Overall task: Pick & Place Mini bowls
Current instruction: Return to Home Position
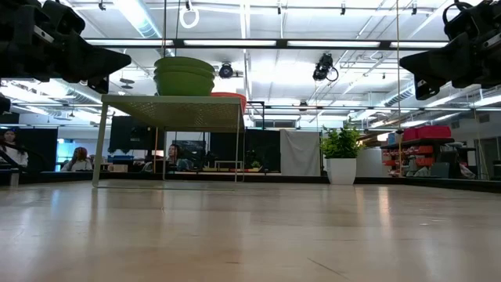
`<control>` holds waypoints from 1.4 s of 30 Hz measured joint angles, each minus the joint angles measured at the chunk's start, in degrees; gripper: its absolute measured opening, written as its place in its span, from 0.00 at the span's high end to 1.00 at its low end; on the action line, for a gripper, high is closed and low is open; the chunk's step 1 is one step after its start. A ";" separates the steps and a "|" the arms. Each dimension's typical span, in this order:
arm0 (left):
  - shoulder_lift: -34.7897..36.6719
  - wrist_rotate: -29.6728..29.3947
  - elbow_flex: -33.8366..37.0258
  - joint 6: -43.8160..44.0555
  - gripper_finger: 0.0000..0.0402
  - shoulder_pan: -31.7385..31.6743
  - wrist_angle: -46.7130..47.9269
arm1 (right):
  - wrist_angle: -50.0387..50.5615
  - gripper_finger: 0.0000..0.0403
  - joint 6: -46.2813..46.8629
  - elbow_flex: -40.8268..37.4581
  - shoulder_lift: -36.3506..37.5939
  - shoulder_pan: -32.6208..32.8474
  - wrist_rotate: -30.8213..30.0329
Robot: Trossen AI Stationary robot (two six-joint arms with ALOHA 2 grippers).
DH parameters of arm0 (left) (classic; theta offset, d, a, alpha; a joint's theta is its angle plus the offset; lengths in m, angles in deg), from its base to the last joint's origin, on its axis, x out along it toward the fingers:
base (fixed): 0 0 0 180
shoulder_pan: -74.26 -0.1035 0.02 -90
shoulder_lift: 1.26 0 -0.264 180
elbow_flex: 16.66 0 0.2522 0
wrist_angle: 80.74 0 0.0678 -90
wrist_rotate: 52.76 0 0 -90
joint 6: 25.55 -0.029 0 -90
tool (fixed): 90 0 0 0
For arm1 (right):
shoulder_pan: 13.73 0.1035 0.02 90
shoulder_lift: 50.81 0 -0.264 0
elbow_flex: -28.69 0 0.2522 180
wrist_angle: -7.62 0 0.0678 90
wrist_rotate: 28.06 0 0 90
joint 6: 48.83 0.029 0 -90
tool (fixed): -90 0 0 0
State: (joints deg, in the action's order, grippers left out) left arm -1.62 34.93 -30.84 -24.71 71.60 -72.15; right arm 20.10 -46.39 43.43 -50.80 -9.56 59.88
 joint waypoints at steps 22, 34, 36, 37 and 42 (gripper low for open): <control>0.00 0.00 0.00 0.00 0.98 0.00 -0.07 | 0.59 0.98 1.55 0.01 0.00 -6.05 3.02; 0.00 0.00 -0.02 0.00 0.98 0.00 -0.07 | 0.51 0.98 1.55 0.01 -0.46 -6.05 3.00; 0.00 0.00 -0.02 0.00 0.98 0.00 -0.07 | 0.49 0.98 1.55 0.01 -0.46 -6.05 3.01; 0.00 0.02 -0.02 0.00 0.98 0.00 -0.07 | 0.41 0.98 1.55 0.01 -0.44 -6.05 3.02; 0.00 0.01 -0.02 0.01 0.98 0.01 -0.07 | 0.41 0.98 1.55 0.01 -0.46 -6.05 2.99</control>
State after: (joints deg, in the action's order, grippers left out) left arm -1.62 34.94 -30.87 -24.70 71.61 -72.22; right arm 20.51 -44.84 43.45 -51.26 -15.62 62.87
